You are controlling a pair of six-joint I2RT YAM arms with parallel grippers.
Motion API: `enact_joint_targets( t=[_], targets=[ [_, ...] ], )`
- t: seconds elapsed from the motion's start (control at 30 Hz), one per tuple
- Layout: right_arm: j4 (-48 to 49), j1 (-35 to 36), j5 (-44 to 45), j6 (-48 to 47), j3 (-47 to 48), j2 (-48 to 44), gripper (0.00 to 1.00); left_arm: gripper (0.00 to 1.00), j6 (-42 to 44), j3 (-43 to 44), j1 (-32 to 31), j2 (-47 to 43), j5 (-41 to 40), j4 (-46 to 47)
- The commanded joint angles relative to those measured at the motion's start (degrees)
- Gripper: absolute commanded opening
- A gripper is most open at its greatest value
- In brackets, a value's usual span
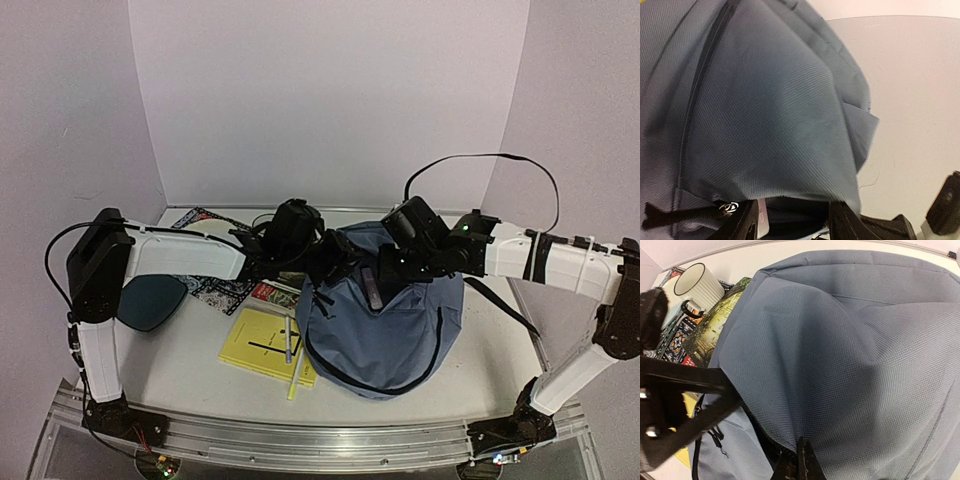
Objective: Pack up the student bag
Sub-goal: Place the pen in the lower front pocket of the bag, then grab the pen from the book.
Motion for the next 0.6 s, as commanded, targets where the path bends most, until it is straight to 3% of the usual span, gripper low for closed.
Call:
enact_joint_targets(
  t=[0.0, 0.27, 0.37, 0.57],
  targets=[
    [-3.55, 0.94, 3.42, -0.4, 0.71, 0.29, 0.0, 0.5, 5.65, -1.45, 1.88, -6.66, -3.12, 2.96],
    [-5.09, 0.59, 4.75, -1.05, 3.5, 3.9, 0.0, 0.56, 19.1, -7.33, 1.97, -15.77, -5.18, -5.32],
    [-5.17, 0.42, 5.02, -1.54, 3.79, 4.15, 0.0, 0.63, 24.43, -9.15, 2.0, -19.43, -8.14, -12.63],
    [-5.26, 0.33, 4.63, -1.87, 3.82, 4.27, 0.0, 0.64, 28.13, -11.89, 2.14, -23.31, -14.44, -26.7]
  ],
)
